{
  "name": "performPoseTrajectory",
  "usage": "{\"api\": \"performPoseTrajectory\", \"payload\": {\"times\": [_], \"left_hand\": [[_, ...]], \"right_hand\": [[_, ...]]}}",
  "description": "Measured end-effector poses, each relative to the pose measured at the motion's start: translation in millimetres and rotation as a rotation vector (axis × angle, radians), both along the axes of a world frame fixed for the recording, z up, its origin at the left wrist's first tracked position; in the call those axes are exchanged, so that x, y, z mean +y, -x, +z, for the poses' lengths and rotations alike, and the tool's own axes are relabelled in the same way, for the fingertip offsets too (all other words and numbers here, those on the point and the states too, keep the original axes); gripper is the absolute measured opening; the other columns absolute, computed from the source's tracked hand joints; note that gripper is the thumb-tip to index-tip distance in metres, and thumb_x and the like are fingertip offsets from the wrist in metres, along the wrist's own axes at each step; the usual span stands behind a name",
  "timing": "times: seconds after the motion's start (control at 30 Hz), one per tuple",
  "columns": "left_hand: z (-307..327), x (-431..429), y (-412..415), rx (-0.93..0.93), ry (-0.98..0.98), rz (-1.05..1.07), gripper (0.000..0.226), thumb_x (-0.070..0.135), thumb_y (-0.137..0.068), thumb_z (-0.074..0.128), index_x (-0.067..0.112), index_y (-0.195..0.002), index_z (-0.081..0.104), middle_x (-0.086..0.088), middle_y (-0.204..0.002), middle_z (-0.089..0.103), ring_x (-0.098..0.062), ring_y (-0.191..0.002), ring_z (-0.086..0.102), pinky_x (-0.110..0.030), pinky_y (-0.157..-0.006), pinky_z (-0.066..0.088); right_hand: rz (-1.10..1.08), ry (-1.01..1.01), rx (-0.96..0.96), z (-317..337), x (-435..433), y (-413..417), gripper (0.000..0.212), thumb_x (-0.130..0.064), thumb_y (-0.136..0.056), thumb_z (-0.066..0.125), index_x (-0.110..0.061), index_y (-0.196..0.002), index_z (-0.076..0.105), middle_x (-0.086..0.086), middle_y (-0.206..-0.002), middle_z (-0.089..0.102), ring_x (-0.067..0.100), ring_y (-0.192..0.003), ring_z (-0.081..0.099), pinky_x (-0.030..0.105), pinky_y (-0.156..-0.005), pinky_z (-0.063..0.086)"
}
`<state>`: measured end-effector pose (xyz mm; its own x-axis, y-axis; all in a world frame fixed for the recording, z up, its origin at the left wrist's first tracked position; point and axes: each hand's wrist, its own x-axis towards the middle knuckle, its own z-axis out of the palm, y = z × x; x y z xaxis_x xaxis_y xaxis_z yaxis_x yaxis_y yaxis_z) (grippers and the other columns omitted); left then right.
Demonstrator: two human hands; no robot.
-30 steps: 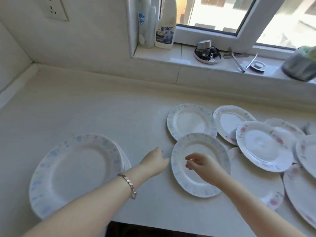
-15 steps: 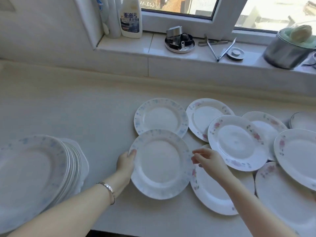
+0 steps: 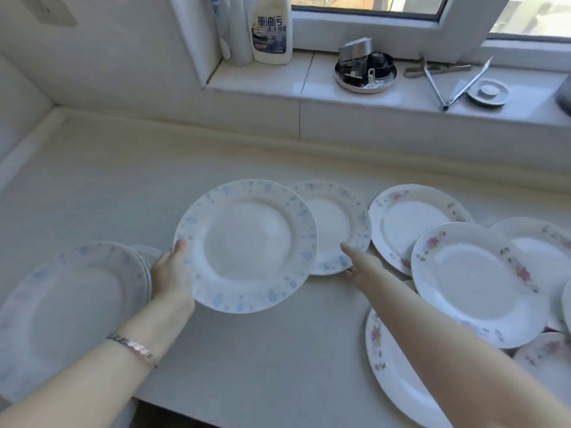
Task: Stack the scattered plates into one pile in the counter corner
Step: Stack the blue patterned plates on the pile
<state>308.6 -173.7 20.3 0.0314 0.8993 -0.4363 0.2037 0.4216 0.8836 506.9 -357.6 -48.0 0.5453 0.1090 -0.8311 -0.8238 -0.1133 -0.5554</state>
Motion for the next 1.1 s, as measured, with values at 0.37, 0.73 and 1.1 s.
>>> {"api": "performPoseTrajectory", "payload": {"times": [0.37, 0.73, 1.1], "left_hand": [[9, 36, 38, -0.063, -0.026, -0.001, 0.029, 0.02, -0.092, 0.054, 0.014, -0.064, 0.053, -0.002, -0.069, 0.052, -0.017, -0.063, 0.05, -0.029, -0.062, 0.043], [51, 108, 144, 0.036, -0.179, 0.09, 0.034, 0.022, -0.09, 0.054, 0.015, -0.058, 0.048, -0.004, -0.063, 0.047, -0.021, -0.071, 0.048, -0.033, -0.066, 0.041], [20, 137, 245, 0.106, -0.077, 0.078, 0.031, 0.019, -0.091, 0.054, 0.013, -0.061, 0.051, -0.012, -0.075, 0.054, -0.023, -0.08, 0.051, -0.035, -0.072, 0.041]], "right_hand": [[-0.073, -0.061, -0.216, 27, -3, 10, 0.041, 0.012, -0.079, 0.058, 0.002, -0.119, 0.059, 0.013, -0.1, 0.064, 0.018, -0.072, 0.06, 0.025, -0.064, 0.057], [0.004, -0.254, -0.398, 99, 72, 71, 0.03, 0.005, -0.081, 0.061, -0.002, -0.11, 0.062, 0.004, -0.074, 0.067, 0.012, -0.059, 0.067, 0.015, -0.05, 0.055], [-0.047, -0.479, -0.161, 102, 154, 142, 0.014, 0.007, -0.084, 0.057, -0.006, -0.08, 0.058, 0.0, -0.051, 0.07, 0.009, -0.05, 0.069, 0.022, -0.054, 0.059]]}}
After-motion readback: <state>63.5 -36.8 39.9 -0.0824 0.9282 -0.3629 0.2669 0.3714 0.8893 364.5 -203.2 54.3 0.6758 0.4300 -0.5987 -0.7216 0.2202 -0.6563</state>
